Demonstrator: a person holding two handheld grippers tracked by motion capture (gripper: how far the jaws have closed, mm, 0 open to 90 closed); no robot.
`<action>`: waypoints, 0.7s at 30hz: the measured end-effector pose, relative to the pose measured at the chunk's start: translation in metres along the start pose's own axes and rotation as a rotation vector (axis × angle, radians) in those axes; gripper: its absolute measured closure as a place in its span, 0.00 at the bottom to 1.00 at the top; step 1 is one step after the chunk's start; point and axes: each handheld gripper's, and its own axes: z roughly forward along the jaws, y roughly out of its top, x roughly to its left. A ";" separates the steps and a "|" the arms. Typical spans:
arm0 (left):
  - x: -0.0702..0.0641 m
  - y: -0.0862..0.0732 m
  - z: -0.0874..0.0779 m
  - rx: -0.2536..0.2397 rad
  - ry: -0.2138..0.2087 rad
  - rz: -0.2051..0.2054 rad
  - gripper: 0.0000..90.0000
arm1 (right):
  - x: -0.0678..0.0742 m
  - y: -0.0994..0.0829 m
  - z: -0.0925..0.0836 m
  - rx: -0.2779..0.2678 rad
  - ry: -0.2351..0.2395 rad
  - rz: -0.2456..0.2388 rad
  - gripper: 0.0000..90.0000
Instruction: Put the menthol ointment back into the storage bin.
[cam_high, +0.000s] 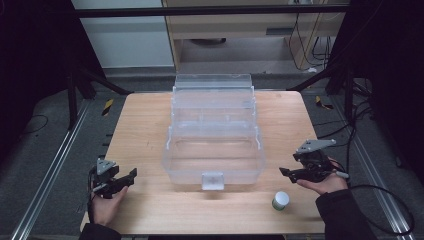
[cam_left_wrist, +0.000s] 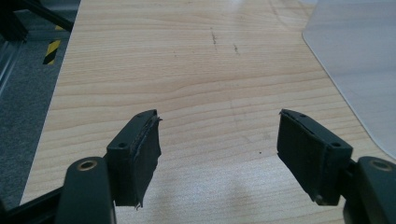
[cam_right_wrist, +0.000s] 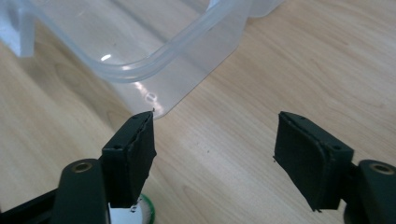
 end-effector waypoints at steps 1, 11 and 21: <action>0.000 0.000 0.000 0.001 0.000 0.000 0.33 | 0.000 0.001 0.000 0.005 0.002 -0.011 0.32; 0.001 0.000 0.002 0.007 0.004 0.016 0.33 | 0.009 0.005 -0.001 0.091 0.066 -0.069 0.31; 0.000 0.001 0.003 0.012 0.007 0.021 0.33 | 0.018 0.007 0.003 0.165 0.104 -0.111 0.28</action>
